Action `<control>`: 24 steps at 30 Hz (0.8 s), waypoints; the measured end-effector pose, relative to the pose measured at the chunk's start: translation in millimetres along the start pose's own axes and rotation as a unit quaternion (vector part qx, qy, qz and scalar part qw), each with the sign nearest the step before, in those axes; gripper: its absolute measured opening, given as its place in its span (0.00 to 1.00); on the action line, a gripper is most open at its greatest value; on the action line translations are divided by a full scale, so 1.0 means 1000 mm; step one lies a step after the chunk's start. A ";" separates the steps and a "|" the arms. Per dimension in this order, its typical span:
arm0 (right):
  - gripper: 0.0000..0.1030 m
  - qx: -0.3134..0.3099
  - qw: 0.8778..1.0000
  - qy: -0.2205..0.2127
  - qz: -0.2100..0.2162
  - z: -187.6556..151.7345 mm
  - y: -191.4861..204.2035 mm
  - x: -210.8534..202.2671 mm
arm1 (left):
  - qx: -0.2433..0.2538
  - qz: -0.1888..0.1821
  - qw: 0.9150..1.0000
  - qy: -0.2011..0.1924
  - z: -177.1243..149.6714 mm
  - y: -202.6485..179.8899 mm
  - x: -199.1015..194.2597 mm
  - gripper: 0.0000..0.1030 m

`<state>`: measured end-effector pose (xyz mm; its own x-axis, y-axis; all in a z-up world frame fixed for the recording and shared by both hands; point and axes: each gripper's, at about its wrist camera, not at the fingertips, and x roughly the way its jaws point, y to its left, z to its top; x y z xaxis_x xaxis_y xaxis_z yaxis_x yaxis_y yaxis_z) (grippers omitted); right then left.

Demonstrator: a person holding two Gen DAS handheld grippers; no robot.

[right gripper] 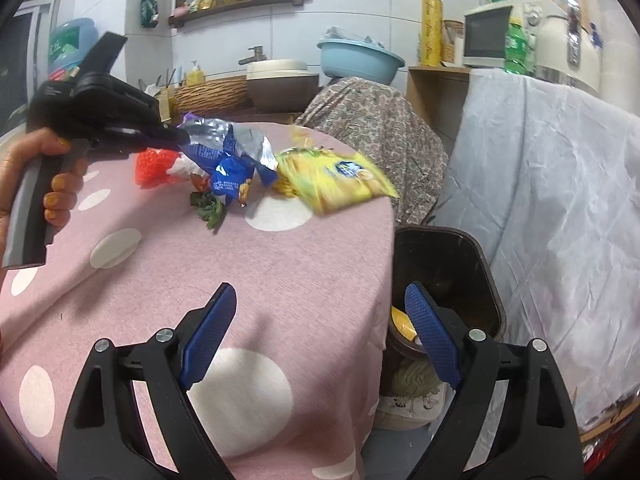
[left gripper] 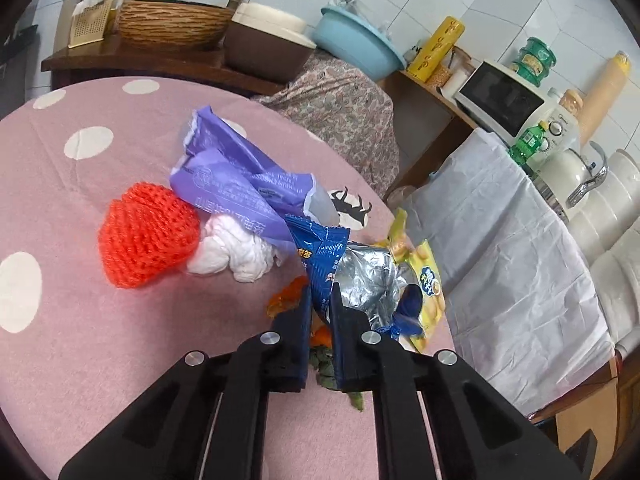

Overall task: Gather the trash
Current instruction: 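Move both tools back to the table toward the blue wrappers, then grasp the blue chip bag with the left tool while the right tool grasps the yellow chip bag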

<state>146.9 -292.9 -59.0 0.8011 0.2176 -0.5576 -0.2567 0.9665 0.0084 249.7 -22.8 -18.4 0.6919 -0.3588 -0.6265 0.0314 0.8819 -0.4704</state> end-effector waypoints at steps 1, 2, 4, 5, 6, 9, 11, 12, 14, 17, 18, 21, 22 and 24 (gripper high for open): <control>0.83 -0.005 1.000 -0.001 0.001 0.002 0.002 0.001 | -0.002 -0.005 1.000 -0.004 -0.001 0.002 -0.006 0.09; 0.83 -0.014 1.000 -0.002 0.002 0.005 0.005 0.003 | -0.002 -0.006 1.000 -0.009 -0.001 0.003 -0.012 0.09; 0.83 -0.029 1.000 -0.001 0.006 0.010 0.007 0.008 | -0.002 -0.008 1.000 -0.023 -0.001 0.005 -0.025 0.09; 0.83 -0.038 0.999 0.000 0.005 0.014 0.009 0.012 | -0.004 -0.011 0.999 -0.031 -0.001 0.006 -0.032 0.09; 0.83 -0.050 0.999 0.004 0.002 0.018 0.011 0.019 | -0.004 -0.013 0.999 -0.037 -0.001 0.005 -0.037 0.09; 0.83 -0.081 0.997 0.021 -0.004 0.029 0.015 0.042 | 0.006 -0.009 0.998 -0.062 -0.002 0.005 -0.057 0.09; 0.80 -0.102 0.994 0.031 -0.012 0.034 0.021 0.059 | 0.015 0.001 0.997 -0.079 -0.005 0.005 -0.069 0.09; 0.78 -0.110 0.993 0.035 -0.016 0.038 0.022 0.065 | 0.017 0.005 0.996 -0.085 -0.007 0.006 -0.073 0.09; 0.75 -0.126 0.991 0.044 -0.023 0.043 0.027 0.079 | 0.017 0.008 0.996 -0.088 -0.008 0.008 -0.079 0.09; 0.70 -0.153 0.986 0.057 -0.036 0.052 0.033 0.099 | 0.010 0.008 0.996 -0.088 -0.012 0.015 -0.084 0.09; 0.69 -0.158 0.985 0.059 -0.040 0.054 0.034 0.103 | 0.008 0.008 0.996 -0.087 -0.013 0.018 -0.086 0.09; 0.61 -0.168 0.983 0.065 -0.048 0.061 0.034 0.113 | 0.010 0.010 0.996 -0.083 -0.016 0.022 -0.088 0.09; 0.56 -0.168 0.982 0.070 -0.051 0.063 0.033 0.117 | 0.011 0.010 0.997 -0.081 -0.016 0.022 -0.087 0.09; 0.50 -0.163 0.982 0.085 -0.043 0.069 0.030 0.124 | 0.015 0.009 0.997 -0.077 -0.017 0.023 -0.087 0.09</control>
<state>275.7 -228.0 -70.7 0.7328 0.0833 -0.6753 -0.3733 0.8790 -0.2967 177.4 23.1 14.8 0.7946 -0.2940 -0.5312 0.0376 0.8971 -0.4402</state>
